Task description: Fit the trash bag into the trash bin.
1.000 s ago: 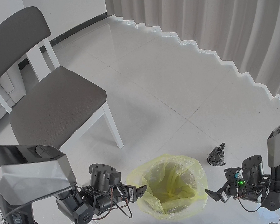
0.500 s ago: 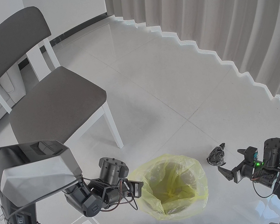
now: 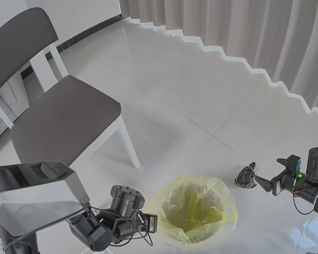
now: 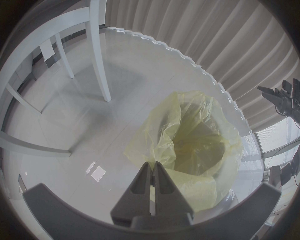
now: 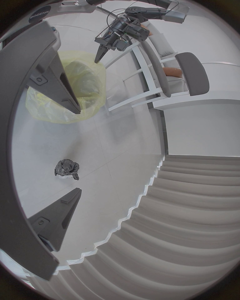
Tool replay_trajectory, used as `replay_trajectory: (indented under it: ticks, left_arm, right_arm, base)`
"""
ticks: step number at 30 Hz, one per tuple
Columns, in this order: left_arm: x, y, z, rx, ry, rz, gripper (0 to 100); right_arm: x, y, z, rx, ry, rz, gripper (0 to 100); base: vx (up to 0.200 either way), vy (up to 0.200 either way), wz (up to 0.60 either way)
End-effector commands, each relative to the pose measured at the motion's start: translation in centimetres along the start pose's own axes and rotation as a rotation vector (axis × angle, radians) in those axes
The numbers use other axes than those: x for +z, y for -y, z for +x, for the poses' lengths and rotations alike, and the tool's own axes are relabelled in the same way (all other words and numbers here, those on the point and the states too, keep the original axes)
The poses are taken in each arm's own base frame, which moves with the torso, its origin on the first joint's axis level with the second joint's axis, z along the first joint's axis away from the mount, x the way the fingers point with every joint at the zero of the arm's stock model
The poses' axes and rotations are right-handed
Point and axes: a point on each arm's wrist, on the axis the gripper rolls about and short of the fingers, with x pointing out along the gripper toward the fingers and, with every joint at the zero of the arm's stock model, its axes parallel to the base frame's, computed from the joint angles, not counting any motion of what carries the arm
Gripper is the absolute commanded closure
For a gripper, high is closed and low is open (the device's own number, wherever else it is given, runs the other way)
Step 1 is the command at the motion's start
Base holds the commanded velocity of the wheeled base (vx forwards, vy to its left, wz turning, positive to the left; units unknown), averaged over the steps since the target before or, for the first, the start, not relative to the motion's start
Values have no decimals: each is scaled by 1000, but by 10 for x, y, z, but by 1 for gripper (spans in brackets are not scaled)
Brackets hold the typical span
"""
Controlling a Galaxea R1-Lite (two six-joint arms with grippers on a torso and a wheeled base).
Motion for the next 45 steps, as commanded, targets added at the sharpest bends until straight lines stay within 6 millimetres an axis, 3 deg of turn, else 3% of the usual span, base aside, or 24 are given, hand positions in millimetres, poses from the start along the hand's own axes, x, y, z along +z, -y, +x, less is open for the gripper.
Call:
replay_trajectory:
  ticks: [1, 12, 21, 29, 37, 45]
  left_arm:
    - [-5, -4, -20, 7, -5, -6, 100]
    - [-19, -12, -24, 28, -49, -18, 100]
    - [-29, -8, 6, 23, -50, 2, 100]
    - [-39, -4, 16, 19, -80, 17, 100]
    - [-39, 1, 30, -5, -42, 25, 100]
    - [-38, -3, 10, -20, 9, 13, 100]
  right_arm:
    - [0, 1, 2, -1, 3, 1, 0]
    - [-1, 1, 3, 2, -2, 1, 0]
    - [-9, -2, 7, 13, -40, 1, 0]
    - [-17, -3, 14, 22, -78, 2, 0]
    - [-32, -20, 35, 88, -124, -13, 0]
    - [-27, -53, 40, 199, -101, -38, 0]
  base:
    - [0, 0, 0]
    - [0, 0, 0]
    - [0, 0, 0]
    - [0, 0, 0]
    - [0, 0, 0]
    - [0, 0, 0]
